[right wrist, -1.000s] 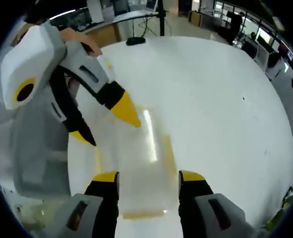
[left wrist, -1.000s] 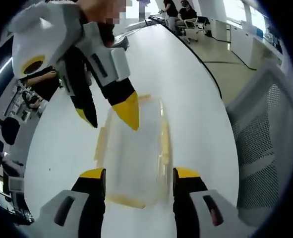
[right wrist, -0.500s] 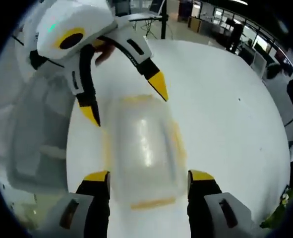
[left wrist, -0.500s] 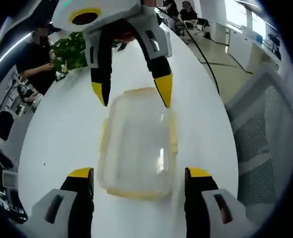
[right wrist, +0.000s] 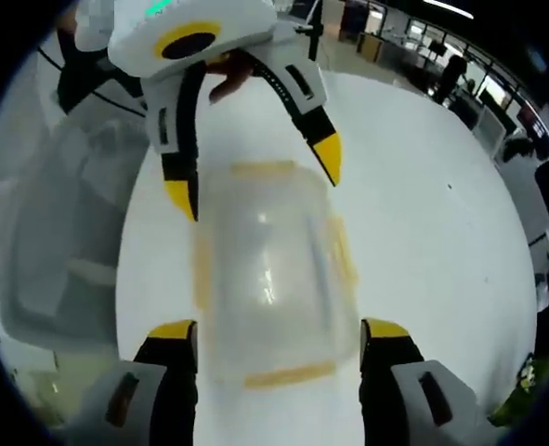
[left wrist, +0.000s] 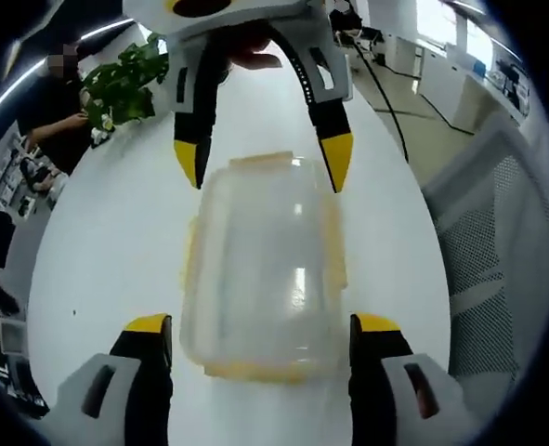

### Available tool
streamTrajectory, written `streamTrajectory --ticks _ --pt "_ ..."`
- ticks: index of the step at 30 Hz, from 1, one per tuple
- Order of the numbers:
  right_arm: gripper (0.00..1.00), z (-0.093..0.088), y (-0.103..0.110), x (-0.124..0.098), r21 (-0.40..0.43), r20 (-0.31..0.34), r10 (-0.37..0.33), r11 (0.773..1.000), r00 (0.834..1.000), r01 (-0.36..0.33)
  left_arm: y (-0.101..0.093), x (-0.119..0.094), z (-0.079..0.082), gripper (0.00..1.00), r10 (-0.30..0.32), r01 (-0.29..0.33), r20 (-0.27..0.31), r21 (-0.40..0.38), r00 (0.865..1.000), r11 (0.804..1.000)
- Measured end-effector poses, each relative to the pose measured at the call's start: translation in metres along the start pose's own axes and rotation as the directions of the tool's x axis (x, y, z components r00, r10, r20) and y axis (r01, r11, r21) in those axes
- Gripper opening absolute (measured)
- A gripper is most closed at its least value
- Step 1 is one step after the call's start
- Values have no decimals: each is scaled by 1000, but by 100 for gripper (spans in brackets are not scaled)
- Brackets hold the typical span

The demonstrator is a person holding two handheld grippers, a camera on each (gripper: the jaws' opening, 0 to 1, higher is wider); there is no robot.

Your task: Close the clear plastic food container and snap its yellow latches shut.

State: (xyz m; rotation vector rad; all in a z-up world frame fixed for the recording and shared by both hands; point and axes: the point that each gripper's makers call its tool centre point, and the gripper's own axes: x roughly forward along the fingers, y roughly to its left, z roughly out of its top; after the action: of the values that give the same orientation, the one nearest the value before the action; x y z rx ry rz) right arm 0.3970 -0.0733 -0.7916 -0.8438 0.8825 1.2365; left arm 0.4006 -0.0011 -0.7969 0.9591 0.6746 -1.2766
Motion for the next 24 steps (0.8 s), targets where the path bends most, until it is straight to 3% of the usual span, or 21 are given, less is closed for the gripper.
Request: streamTrajectory --ticks 14,24 --pt "73 -6 -1 11 -36 -27 -13 999 1000 12 0 12 -4 79 -25 25 -30 -10 999 1000" --pt "73 -5 0 13 -28 -5 -14 1000 1000 14 -1 16 -7 80 -23 23 -34 -5 999 1000"
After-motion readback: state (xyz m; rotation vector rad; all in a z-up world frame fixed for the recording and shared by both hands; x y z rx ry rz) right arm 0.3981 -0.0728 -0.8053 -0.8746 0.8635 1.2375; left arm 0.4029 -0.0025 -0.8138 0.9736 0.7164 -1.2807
